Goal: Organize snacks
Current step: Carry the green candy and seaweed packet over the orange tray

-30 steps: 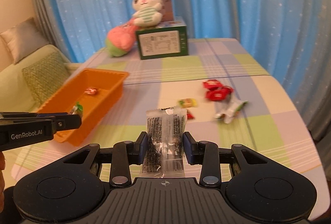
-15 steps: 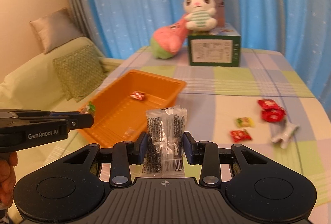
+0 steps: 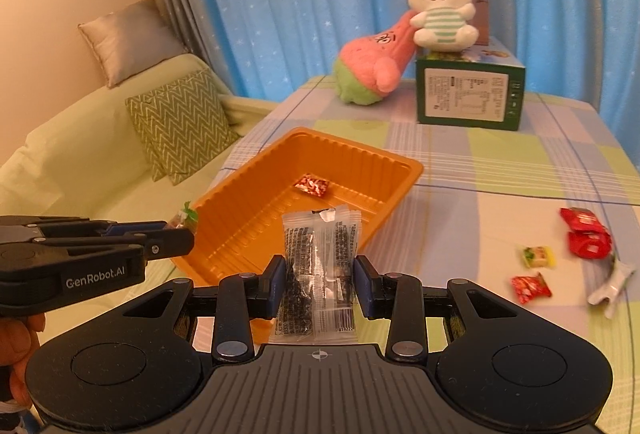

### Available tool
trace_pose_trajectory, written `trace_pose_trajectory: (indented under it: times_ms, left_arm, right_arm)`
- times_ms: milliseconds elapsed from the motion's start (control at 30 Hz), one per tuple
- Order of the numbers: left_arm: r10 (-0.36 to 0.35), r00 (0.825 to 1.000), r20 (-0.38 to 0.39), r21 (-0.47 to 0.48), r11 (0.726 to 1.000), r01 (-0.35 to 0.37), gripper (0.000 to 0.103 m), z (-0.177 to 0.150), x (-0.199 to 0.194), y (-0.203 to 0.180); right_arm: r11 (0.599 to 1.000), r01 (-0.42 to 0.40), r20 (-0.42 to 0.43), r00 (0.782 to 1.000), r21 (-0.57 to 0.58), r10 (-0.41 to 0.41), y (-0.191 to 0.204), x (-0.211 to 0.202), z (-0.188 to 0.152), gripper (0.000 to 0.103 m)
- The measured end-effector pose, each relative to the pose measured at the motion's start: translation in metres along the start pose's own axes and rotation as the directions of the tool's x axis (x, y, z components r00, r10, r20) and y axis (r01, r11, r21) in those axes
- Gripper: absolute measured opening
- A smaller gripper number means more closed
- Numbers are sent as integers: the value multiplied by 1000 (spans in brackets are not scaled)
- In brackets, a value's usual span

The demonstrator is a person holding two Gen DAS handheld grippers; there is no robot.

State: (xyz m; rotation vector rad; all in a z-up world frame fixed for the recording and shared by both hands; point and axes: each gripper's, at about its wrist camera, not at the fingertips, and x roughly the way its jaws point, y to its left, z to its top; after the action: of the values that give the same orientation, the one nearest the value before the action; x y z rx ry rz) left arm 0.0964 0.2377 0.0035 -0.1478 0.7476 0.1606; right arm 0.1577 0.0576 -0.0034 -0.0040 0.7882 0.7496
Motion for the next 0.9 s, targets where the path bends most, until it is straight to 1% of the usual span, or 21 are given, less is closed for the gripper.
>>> trace_pose_trajectory:
  times_ms: [300, 567, 700, 900]
  left_arm:
    - [5, 1000, -29, 7, 1000, -4, 18, 6, 32, 15]
    - [-3, 999, -47, 9, 1000, 3, 18, 12, 63, 25]
    - [-2, 999, -47, 0, 1000, 2, 22, 10, 76, 29]
    - [9, 999, -52, -23, 1000, -10, 22, 4, 76, 38]
  right_arm:
    - [1000, 1, -32, 999, 2, -1, -3, 37, 11, 37]
    - [1000, 11, -42, 999, 0, -11, -8, 58, 20, 37]
    - [1000, 10, -49, 999, 9, -10, -10, 65, 23, 37]
    - [1000, 6, -59, 998, 21, -4, -12, 70, 21, 37]
